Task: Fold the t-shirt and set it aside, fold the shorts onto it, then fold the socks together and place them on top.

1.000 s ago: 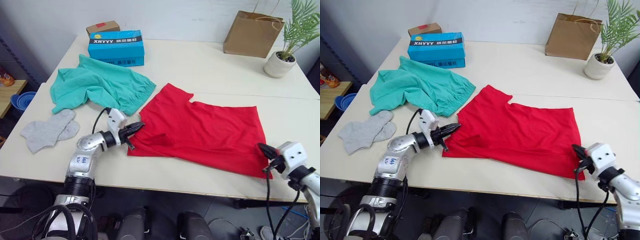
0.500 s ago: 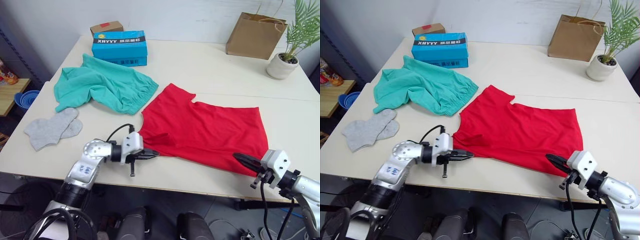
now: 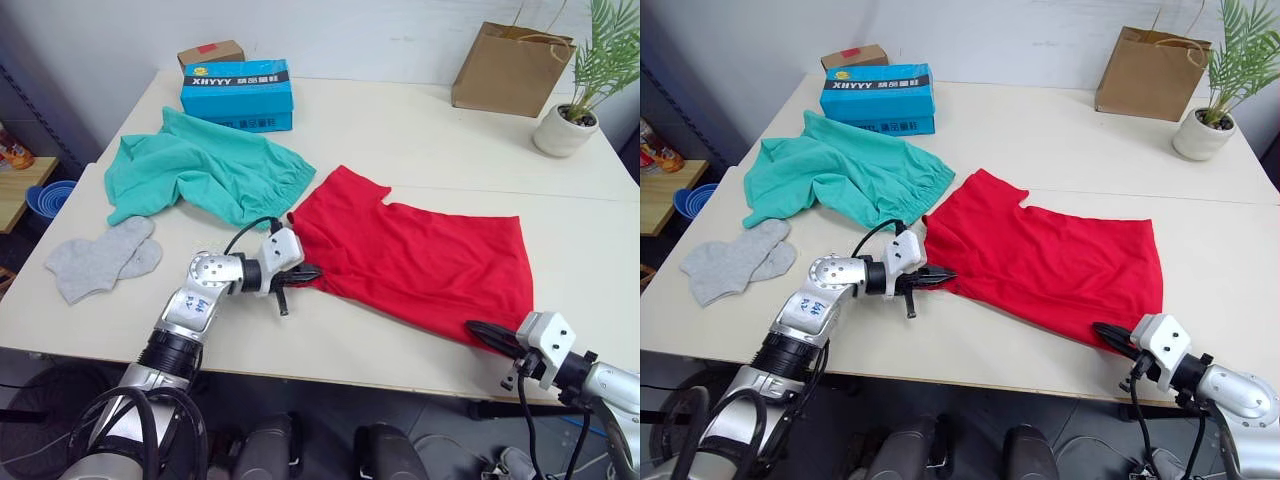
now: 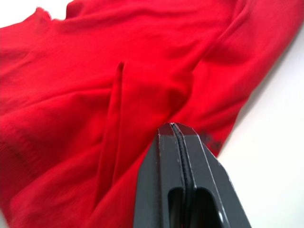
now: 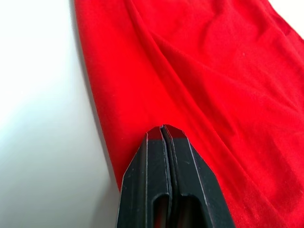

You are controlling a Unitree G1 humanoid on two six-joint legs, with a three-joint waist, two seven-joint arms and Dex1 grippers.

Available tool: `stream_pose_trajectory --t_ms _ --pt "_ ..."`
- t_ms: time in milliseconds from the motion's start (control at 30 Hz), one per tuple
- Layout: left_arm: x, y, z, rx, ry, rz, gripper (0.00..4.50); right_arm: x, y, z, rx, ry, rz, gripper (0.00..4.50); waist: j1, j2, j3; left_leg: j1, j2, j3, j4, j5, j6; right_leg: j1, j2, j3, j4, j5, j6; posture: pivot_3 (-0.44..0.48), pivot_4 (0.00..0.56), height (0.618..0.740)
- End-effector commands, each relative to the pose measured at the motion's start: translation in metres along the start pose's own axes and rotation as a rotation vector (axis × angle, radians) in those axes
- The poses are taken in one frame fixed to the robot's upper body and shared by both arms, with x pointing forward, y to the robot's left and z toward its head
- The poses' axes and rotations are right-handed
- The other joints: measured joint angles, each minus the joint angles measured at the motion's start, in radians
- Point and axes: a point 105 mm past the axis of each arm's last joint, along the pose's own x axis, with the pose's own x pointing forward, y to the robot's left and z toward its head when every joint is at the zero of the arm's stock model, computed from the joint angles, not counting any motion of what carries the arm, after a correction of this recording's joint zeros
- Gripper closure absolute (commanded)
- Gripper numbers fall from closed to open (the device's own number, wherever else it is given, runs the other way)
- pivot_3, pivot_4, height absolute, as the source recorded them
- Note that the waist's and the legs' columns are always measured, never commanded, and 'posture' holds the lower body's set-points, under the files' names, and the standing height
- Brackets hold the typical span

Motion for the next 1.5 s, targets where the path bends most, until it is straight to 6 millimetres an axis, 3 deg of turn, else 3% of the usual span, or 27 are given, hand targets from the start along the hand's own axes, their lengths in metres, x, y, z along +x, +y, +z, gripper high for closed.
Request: stream_pose_trajectory --t_ms 33,100,233,367,633,833,967,1167,1400,1500 --pt "-0.012 -0.007 0.019 -0.012 -0.049 -0.085 4.5 -0.003 -0.004 0.007 -0.034 -0.011 0.002 4.48 0.0 0.0 0.0 0.0 0.0 0.0 0.0 0.0 0.0 0.0 0.0 0.0 0.0 0.0 0.0 0.0 0.15 0.74" --pt "-0.024 -0.009 0.016 0.0 -0.019 -0.097 4.5 -0.001 -0.006 0.01 -0.041 -0.023 -0.007 4.48 -0.003 0.0 0.0 0.0 0.0 0.0 0.0 0.0 0.0 0.0 0.0 0.0 0.0 0.0 0.0 0.0 0.15 0.74" --pt "-0.034 0.005 0.008 0.012 -0.017 0.047 4.5 0.002 0.001 0.014 -0.036 -0.058 0.016 4.48 -0.003 0.0 0.0 0.0 0.0 0.0 0.0 -0.002 -0.004 0.001 0.0 0.001 0.0 0.0 0.0 0.0 0.15 0.74" --pt "-0.03 0.006 0.004 0.026 -0.023 0.086 4.5 0.01 0.006 0.01 -0.027 -0.059 0.02 4.48 0.002 0.0 0.0 0.0 0.0 0.0 0.001 -0.002 -0.004 0.001 -0.001 0.001 -0.001 0.0 0.0 0.0 0.15 0.74" --pt "-0.014 0.011 0.018 0.011 -0.076 0.06 4.5 0.02 0.018 0.006 -0.007 -0.062 0.053 4.48 0.002 0.0 0.0 0.0 0.0 0.0 0.001 -0.002 -0.004 0.001 -0.001 0.001 0.0 0.0 0.0 0.0 0.15 0.74" --pt "-0.009 0.022 -0.008 0.006 0.053 0.066 4.5 0.024 0.03 0.004 -0.003 -0.053 0.057 4.48 -0.001 -0.001 0.0 0.0 0.0 0.0 0.001 -0.001 -0.003 0.001 0.0 0.0 0.0 0.0 0.0 0.0 0.15 0.74" --pt "-0.012 0.022 -0.024 0.014 0.121 0.061 4.5 0.02 0.021 0.0 -0.018 -0.022 0.005 4.48 0.0 -0.001 0.0 0.0 0.0 0.0 0.001 -0.002 -0.004 0.001 0.0 0.0 0.0 0.0 0.0 0.0 0.15 0.74" --pt "-0.019 0.025 -0.026 0.019 0.091 0.09 4.5 0.001 -0.001 -0.014 -0.034 0.042 -0.083 4.48 0.0 -0.001 0.0 0.0 0.0 0.0 0.002 -0.002 -0.005 0.001 -0.001 0.001 0.0 0.0 0.0 0.0 0.15 0.74" --pt "-0.02 0.001 -0.019 0.054 0.022 -0.029 4.5 -0.004 -0.012 -0.017 -0.037 0.052 -0.121 4.48 -0.003 -0.001 0.0 0.001 0.0 0.0 0.001 -0.002 -0.005 0.001 0.0 0.0 0.0 0.0 0.0 0.0 0.15 0.74" --pt "-0.014 0.014 -0.02 0.045 0.037 0.035 4.5 -0.002 -0.011 -0.016 -0.034 0.047 -0.119 4.48 -0.002 -0.001 0.0 0.001 0.0 0.0 0.001 -0.002 -0.005 0.001 -0.001 0.0 0.0 0.0 0.0 0.0 0.15 0.74"
